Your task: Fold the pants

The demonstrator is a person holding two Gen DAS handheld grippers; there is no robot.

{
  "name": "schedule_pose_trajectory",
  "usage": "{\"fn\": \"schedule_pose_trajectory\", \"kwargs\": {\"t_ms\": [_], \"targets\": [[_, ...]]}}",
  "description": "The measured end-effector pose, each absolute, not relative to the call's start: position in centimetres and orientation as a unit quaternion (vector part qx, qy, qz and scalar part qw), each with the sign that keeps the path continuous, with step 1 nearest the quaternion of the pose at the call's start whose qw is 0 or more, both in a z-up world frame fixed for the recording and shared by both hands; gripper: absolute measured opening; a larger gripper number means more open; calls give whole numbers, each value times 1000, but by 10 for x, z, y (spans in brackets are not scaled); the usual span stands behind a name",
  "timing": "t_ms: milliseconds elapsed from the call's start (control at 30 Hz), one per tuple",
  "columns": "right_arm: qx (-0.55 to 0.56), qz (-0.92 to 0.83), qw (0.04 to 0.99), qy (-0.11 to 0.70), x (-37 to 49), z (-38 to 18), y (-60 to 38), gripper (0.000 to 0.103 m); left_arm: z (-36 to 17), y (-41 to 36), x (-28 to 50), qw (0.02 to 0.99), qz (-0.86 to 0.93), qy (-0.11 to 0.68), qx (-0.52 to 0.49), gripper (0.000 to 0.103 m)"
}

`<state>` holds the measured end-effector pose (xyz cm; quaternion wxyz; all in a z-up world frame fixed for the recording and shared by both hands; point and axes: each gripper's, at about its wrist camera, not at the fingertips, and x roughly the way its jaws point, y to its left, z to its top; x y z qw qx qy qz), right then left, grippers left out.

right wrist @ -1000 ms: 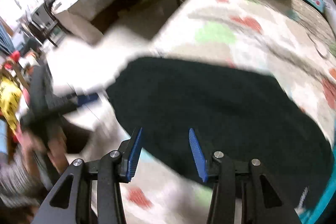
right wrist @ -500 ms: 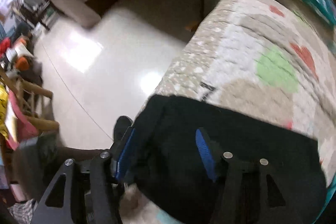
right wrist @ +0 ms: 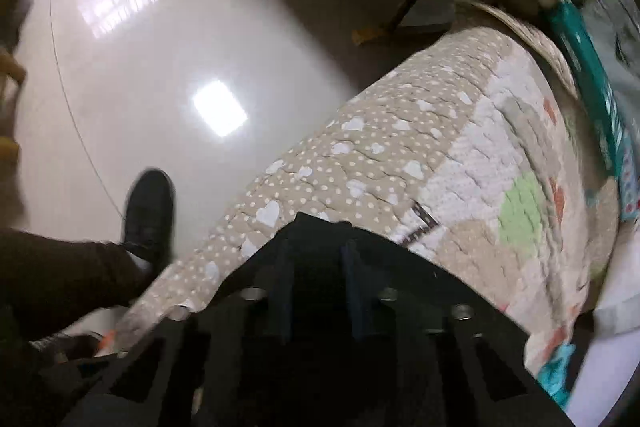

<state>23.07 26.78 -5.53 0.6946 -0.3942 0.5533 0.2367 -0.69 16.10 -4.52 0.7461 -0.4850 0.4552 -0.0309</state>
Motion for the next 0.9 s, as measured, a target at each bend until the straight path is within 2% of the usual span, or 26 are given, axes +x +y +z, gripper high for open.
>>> {"fn": "schedule_pose_trajectory", "kwargs": {"t_ms": [200,400,600,800,900], "targets": [[-314,253,739,540,232,-4,210,16,-10,132,0,770,-79,440,-455,16],[-221,242,782,531,219,37,119,15,9,71,23,774,-110,463,-419,16],[-109,204,806,545,216,44,0,15,26,2,43,795,-138,476,-350,16],[-57,167,819,546,208,43,-85,15,35,-70,71,805,-175,496,-276,16],[-43,129,813,566,206,25,-137,15,30,-102,81,799,-208,511,-238,17]]}}
